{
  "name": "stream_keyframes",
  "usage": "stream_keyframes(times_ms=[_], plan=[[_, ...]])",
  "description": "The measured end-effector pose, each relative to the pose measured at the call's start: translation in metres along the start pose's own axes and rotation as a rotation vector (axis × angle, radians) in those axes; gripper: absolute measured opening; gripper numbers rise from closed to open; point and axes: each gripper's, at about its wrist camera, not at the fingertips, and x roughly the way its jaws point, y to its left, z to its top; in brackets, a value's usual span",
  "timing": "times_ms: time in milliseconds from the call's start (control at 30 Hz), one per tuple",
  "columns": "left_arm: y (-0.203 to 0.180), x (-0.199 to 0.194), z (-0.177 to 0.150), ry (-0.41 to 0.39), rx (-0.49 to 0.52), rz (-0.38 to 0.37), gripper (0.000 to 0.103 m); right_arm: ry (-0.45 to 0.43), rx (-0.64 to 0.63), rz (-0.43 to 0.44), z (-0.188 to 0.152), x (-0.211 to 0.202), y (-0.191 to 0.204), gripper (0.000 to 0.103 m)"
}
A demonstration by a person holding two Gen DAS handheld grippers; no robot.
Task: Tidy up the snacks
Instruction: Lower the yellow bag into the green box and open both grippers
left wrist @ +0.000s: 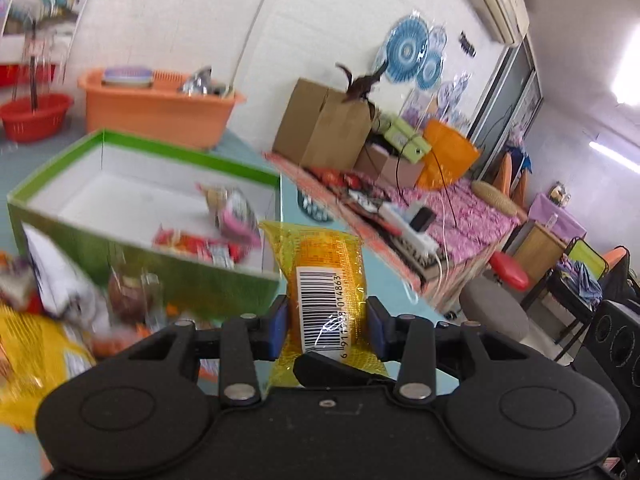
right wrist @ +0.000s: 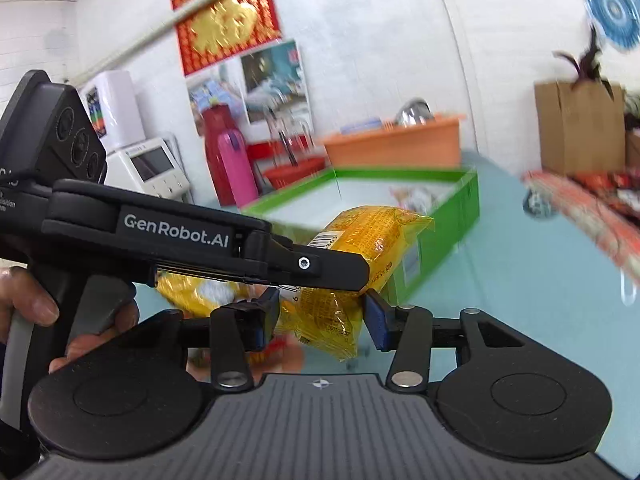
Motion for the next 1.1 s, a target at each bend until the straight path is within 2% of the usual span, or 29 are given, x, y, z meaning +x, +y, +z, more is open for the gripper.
stream_keyframes(times_ms=[133, 300, 467, 700, 767, 800, 833, 867, 900, 1100], plan=[[0.012, 0.002, 0.026, -0.041, -0.005, 0.017, 0.064, -0.047, -0.046, 0.021, 0.024, 0.019, -0.002, 0.078], [0.039, 0.021, 0.052, -0.047, -0.040, 0.025, 0.064, -0.057, -0.063, 0.038, 0.046, 0.056, -0.012, 0.078], [0.070, 0.049, 0.064, -0.010, -0.094, 0.024, 0.064, -0.018, -0.046, 0.038, 0.054, 0.093, -0.028, 0.078], [0.095, 0.079, 0.069, 0.029, -0.115, 0.048, 0.064, 0.053, -0.003, 0.046, 0.053, 0.131, -0.047, 0.078], [0.101, 0.087, 0.068, 0.043, -0.116, 0.059, 0.069, 0.069, 0.009, 0.041, 0.051, 0.139, -0.049, 0.079], [0.103, 0.089, 0.067, 0.045, -0.111, 0.072, 0.091, 0.075, 0.020, 0.030, 0.050, 0.143, -0.050, 0.080], [0.103, 0.090, 0.065, 0.043, -0.107, 0.087, 0.103, 0.078, 0.028, 0.008, 0.048, 0.145, -0.051, 0.086], [0.104, 0.089, 0.064, 0.032, -0.103, 0.108, 0.103, 0.079, 0.031, -0.015, 0.046, 0.146, -0.051, 0.092], [0.103, 0.085, 0.062, 0.015, -0.099, 0.124, 0.103, 0.071, 0.029, -0.040, 0.044, 0.146, -0.051, 0.103], [0.093, 0.049, 0.061, -0.022, -0.124, 0.100, 0.103, -0.001, -0.028, -0.052, 0.047, 0.119, -0.041, 0.103]])
